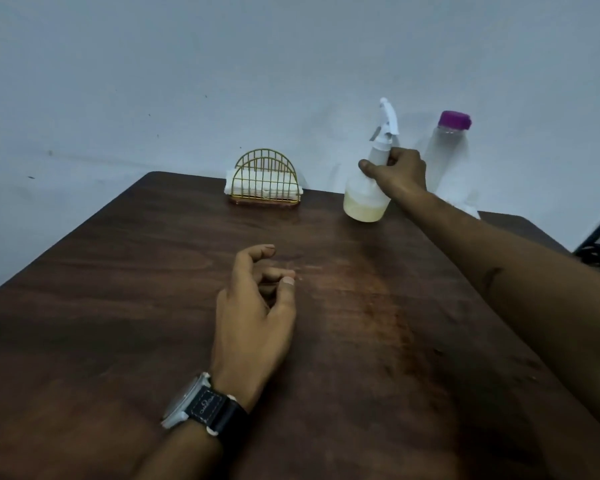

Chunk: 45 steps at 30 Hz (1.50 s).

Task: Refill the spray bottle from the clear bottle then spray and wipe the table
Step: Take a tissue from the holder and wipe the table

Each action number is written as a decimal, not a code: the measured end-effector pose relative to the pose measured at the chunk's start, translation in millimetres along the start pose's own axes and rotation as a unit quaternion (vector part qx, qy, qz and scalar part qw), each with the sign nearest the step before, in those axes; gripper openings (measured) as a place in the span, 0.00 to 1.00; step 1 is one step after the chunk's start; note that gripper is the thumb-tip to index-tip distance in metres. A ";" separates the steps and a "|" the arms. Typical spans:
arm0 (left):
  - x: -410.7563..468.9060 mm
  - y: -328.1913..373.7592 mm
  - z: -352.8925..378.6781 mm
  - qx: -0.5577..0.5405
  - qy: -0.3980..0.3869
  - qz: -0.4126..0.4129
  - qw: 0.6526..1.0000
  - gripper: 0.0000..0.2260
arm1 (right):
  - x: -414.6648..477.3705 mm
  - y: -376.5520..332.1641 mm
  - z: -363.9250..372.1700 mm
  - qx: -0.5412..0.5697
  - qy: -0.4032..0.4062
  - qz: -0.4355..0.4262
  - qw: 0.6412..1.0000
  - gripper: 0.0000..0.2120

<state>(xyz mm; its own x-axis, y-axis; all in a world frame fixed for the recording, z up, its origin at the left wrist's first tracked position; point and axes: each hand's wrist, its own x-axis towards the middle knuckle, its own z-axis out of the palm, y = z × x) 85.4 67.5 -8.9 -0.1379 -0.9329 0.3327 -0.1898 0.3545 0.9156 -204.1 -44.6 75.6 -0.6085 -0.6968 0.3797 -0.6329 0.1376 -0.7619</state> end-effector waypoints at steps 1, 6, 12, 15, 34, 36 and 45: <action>0.4 -0.4 0.3 -0.002 -0.002 -0.002 1.000 0.16 | 2.0 3.5 4.9 -0.004 0.002 0.000 1.000 0.13; 0.1 -0.9 1.2 -0.005 -0.019 0.000 1.000 0.16 | 3.5 13.2 14.5 -0.013 -0.001 -0.007 1.000 0.19; 0.0 -0.6 0.7 -0.016 -0.032 -0.007 0.999 0.15 | -23.3 6.6 37.9 0.020 0.144 0.026 0.989 0.36; 1.2 -0.4 0.8 -0.020 -0.028 -0.013 0.999 0.14 | -53.7 -10.0 59.5 0.022 0.246 -0.188 0.951 0.23; 2.9 0.3 1.4 -0.015 -0.019 -0.029 0.999 0.13 | 39.4 -72.2 106.9 -0.297 -0.298 -0.225 0.879 0.08; 2.6 0.1 2.1 -0.018 -0.017 -0.029 0.999 0.13 | 40.4 -70.1 108.9 -0.319 -0.313 -0.214 0.869 0.07; 1.7 0.8 2.3 -0.008 -0.020 -0.023 0.999 0.13 | 39.1 -52.3 117.7 -0.346 -0.291 -0.254 0.855 0.01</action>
<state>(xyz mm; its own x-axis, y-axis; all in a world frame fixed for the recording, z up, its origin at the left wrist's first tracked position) 82.8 66.4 -8.1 -0.1683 -0.9449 0.2808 -0.1814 0.3097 0.9334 -138.5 -161.9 68.5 0.0419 -0.9949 0.0914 -0.9991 -0.0427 -0.0076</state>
